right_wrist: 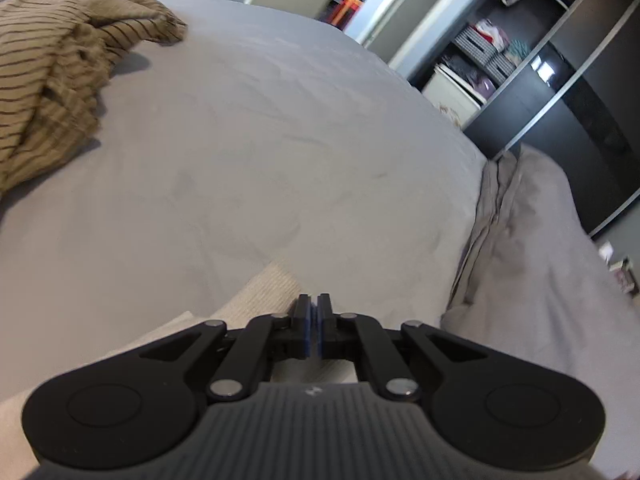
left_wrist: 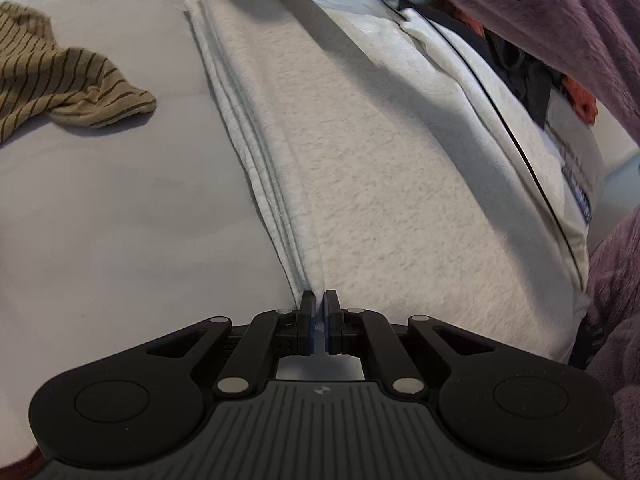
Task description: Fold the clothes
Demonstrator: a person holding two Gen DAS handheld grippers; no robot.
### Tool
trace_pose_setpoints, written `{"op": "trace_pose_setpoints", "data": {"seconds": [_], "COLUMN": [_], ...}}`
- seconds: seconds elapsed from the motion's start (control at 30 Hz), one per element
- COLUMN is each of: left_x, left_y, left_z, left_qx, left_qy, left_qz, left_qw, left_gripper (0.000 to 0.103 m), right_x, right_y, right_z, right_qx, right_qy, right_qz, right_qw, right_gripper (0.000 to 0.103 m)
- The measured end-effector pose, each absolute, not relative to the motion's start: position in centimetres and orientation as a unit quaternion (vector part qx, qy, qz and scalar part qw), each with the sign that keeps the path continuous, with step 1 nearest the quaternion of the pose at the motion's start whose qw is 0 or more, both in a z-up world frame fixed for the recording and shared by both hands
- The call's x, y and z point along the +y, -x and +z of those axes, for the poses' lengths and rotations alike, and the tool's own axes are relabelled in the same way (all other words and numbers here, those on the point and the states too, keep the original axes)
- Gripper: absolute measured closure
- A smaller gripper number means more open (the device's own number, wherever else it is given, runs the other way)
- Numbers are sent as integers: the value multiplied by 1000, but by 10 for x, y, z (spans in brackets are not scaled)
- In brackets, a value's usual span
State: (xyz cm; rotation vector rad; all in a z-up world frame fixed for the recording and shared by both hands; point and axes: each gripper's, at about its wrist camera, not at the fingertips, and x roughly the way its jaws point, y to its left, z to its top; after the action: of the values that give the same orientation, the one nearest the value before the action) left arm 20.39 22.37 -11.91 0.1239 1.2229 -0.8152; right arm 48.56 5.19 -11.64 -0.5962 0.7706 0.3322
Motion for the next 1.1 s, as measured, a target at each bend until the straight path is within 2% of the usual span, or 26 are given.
{"op": "trace_pose_setpoints", "data": {"seconds": [0.17,0.37,0.4,0.47,0.5,0.8,1.0,1.1], "left_x": [214,206,204,200,197,188,168,147], "left_y": [-205,-203,-203,-203,-202,-188,-157,-134], "left_z": [-118,-116,-115,-114,-113,-87,-48,-34], "left_qx": [564,569,570,572,573,558,504,474], "left_qy": [-76,-97,-102,-118,-126,-187,-192,-167], "left_qz": [-369,-361,-359,-353,-350,-291,-269,-269], "left_qw": [735,733,732,731,730,754,798,822], "left_gripper": [101,101,101,100,100,97,97,97], "right_x": [41,4,-4,-21,-29,-112,-153,-170], "right_y": [-501,-482,-474,-455,-442,-297,-187,-128], "right_z": [-130,-99,-93,-83,-78,-48,-44,-44], "right_qx": [385,385,389,395,396,437,453,450], "right_qy": [228,179,166,145,142,98,54,47], "right_qz": [138,132,138,146,146,147,131,112], "right_qw": [883,896,896,895,895,882,880,885], "right_gripper": [98,94,90,57,55,55,54,67]}}
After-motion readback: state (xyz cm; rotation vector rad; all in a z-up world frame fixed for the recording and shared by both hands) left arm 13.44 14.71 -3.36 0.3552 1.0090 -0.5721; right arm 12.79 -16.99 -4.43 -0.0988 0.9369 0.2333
